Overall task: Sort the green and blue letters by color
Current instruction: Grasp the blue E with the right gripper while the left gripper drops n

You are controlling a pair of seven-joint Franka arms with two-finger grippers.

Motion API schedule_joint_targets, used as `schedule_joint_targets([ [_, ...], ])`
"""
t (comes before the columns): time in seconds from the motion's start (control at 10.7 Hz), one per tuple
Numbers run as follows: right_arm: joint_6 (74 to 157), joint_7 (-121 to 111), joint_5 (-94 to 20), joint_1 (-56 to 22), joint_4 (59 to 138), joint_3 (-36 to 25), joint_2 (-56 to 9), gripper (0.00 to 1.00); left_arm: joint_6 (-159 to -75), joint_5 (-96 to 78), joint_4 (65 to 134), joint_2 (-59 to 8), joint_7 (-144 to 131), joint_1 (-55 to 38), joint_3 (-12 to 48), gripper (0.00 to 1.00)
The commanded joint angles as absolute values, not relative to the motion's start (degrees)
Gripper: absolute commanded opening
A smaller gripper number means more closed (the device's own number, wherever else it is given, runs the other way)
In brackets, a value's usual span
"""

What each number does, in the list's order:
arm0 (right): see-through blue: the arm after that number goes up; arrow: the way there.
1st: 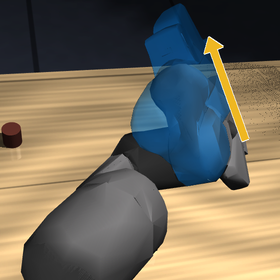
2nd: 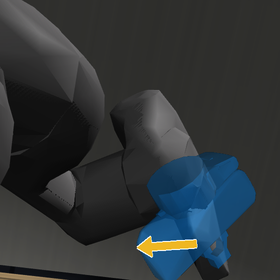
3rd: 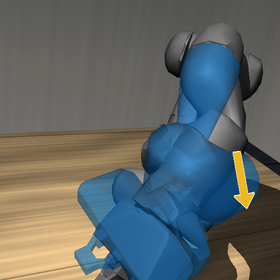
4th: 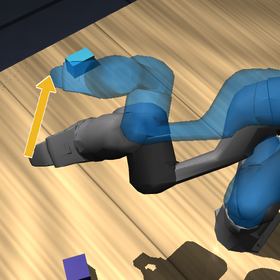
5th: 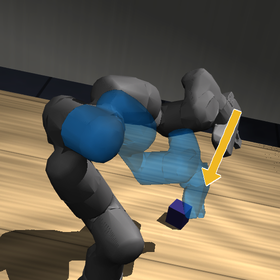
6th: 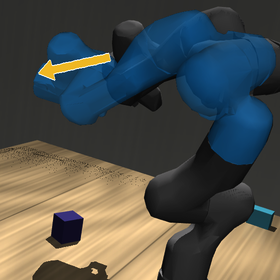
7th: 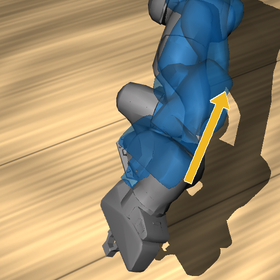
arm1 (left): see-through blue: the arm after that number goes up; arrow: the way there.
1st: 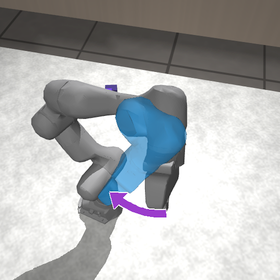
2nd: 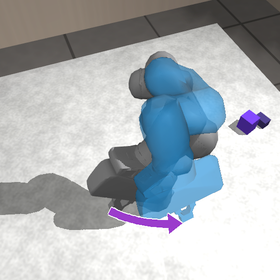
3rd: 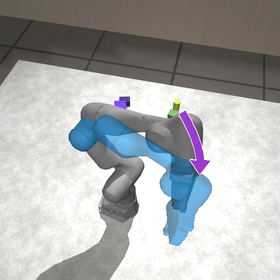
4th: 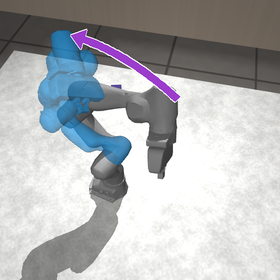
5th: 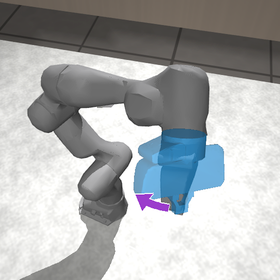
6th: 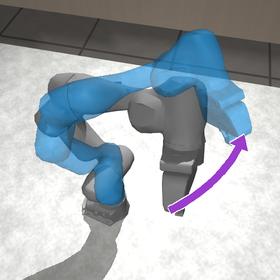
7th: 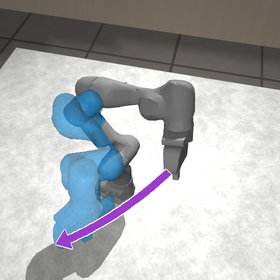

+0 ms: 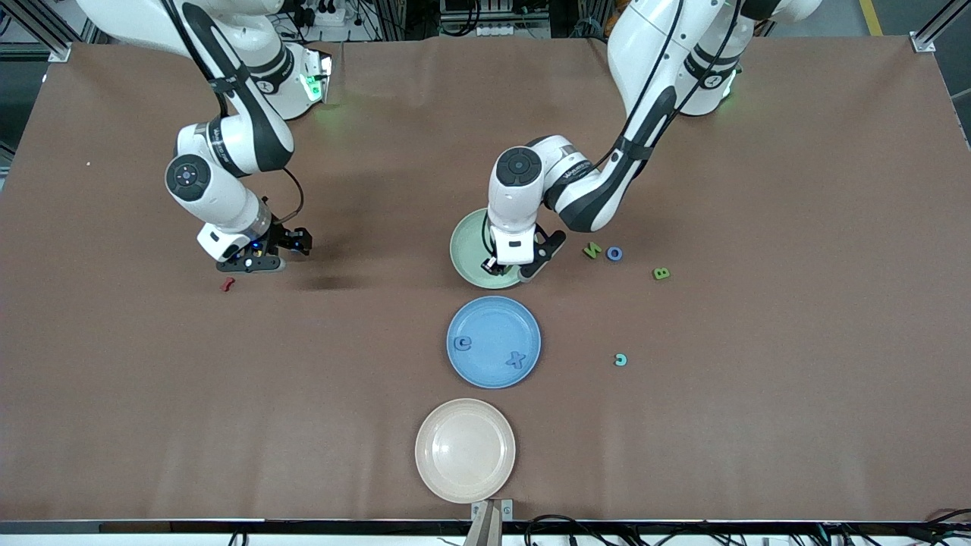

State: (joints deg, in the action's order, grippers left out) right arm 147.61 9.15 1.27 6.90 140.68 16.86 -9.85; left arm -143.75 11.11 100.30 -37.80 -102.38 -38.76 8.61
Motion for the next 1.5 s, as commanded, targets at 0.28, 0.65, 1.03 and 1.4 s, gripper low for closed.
schedule_joint_targets([
  [0.28,152.7,7.2,1.0,9.7,145.0,16.9,-11.2,0.66,-143.0,16.1,99.8,-38.6,-103.2,-40.3,7.6,1.0],
  [0.65,156.3,7.4,1.0,9.5,146.3,15.6,-14.1,0.61,-136.6,16.3,103.7,-34.4,-95.0,-37.3,7.9,1.0],
  [1.03,156.4,7.5,1.0,9.4,146.3,15.6,-15.0,0.35,-142.5,16.7,114.0,-28.3,-94.2,-34.1,8.2,1.0],
  [1.4,155.8,7.9,0.9,9.1,145.7,15.6,-14.3,0.0,-149.1,16.7,124.4,-23.6,-93.3,-31.5,8.2,1.0],
])
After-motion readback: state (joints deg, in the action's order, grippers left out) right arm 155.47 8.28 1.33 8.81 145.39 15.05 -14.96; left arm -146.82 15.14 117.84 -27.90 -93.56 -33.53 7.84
